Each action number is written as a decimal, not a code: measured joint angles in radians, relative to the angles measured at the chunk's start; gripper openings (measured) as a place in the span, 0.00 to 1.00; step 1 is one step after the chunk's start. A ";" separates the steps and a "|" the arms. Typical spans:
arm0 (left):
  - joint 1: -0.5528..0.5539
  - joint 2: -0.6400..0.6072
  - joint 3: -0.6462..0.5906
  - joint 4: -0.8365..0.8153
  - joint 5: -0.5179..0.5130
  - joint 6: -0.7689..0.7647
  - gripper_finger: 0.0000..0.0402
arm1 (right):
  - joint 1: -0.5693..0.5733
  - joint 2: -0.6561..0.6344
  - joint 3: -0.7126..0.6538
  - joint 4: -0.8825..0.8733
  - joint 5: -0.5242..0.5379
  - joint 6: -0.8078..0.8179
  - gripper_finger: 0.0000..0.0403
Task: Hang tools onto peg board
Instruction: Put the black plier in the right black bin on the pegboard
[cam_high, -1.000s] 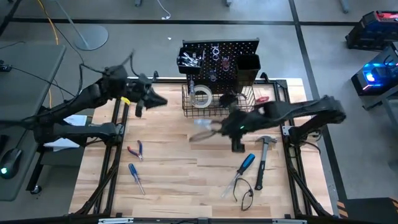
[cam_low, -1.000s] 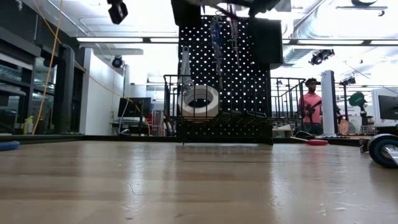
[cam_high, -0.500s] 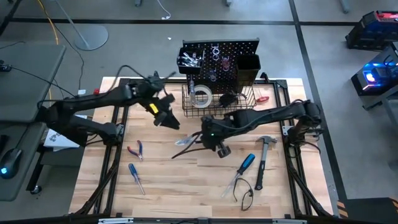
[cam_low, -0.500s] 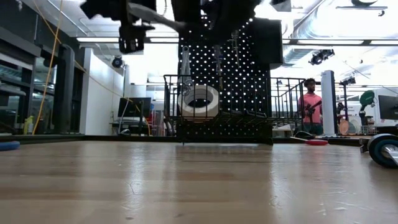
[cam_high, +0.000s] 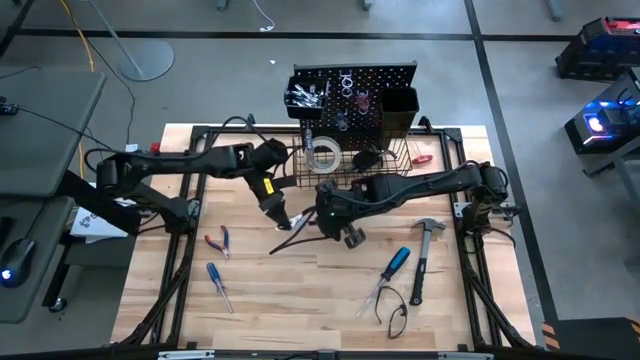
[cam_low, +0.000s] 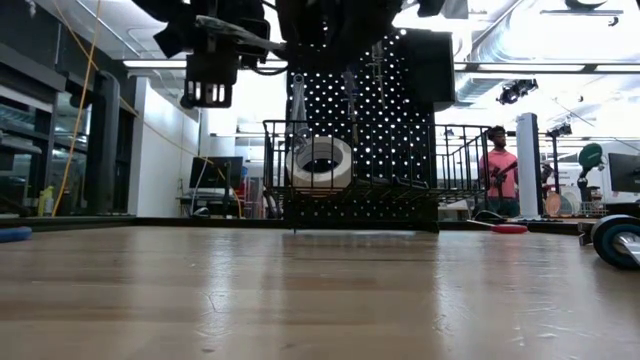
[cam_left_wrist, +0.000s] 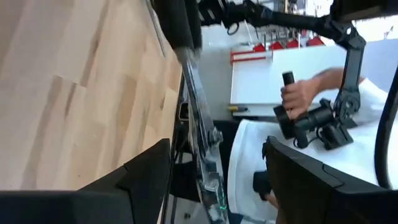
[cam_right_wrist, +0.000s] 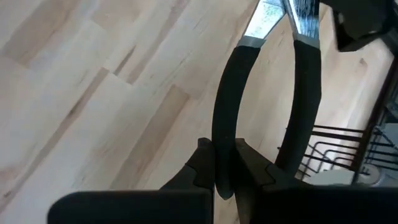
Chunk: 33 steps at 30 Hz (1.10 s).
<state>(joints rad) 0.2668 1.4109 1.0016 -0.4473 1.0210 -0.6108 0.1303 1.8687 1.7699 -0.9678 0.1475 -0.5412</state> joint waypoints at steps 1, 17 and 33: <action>-0.008 0.000 0.000 0.000 0.001 0.002 0.61 | 0.000 0.000 0.000 0.002 0.002 -0.011 0.03; 0.012 0.000 0.000 -0.005 -0.044 0.005 0.08 | -0.002 0.000 0.000 0.004 0.001 -0.024 0.03; 0.045 -0.011 0.000 -0.171 -0.044 0.134 0.01 | -0.005 -0.002 0.143 -0.106 0.194 0.183 0.56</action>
<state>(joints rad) 0.3113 1.4002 1.0012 -0.6187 0.9771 -0.4763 0.1255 1.8663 1.9125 -1.0742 0.3411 -0.3581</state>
